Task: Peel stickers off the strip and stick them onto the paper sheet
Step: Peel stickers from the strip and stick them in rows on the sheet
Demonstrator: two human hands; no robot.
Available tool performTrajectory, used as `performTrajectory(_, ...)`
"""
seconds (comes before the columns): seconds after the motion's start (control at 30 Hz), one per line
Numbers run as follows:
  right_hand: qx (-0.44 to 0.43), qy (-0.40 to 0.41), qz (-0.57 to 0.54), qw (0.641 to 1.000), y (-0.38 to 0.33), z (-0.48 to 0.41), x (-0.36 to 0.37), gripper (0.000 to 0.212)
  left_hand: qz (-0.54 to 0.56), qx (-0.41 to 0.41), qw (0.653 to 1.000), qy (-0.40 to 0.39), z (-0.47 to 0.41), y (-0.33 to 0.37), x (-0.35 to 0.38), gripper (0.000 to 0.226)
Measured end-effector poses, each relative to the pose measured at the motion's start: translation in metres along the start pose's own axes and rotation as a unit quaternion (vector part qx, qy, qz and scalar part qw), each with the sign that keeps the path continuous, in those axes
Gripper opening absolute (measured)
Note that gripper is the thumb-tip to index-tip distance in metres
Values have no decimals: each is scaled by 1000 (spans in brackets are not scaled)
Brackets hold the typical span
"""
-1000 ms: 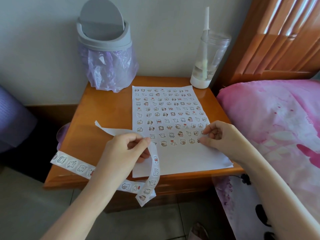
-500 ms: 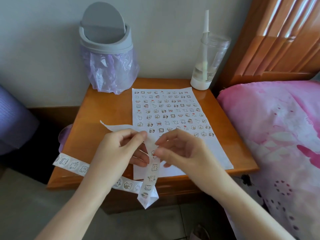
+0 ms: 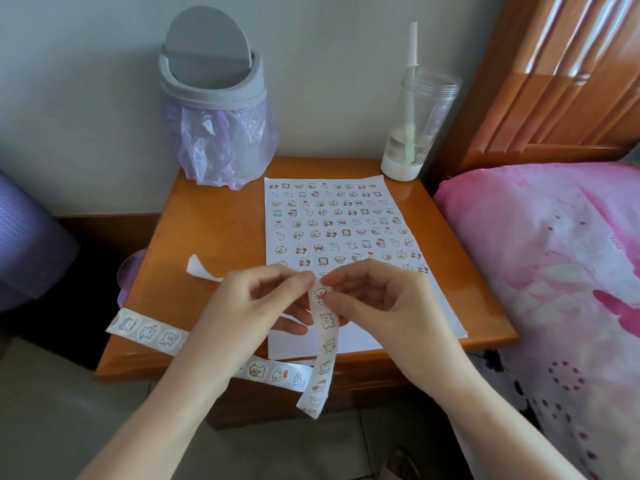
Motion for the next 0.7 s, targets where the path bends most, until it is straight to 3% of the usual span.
performTrajectory(0.33, -12, 34, 64, 997, -1, -2, -3, 8, -11, 21, 1000, 6, -1, 0, 3, 15)
performTrajectory(0.7, -28, 37, 140, 989, -4, -2, -5, 17, -49, 6, 999, 23, -6, -9, 2, 16)
Point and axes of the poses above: each hand's wrist, its own z-axis away from the middle knuckle, its own x-axis out of the palm, y = z × x, the point moved 6 cm from there along -z, towards the middle knuckle, and after that the axes turned 4 degrees about x, right-handed, at the moved point
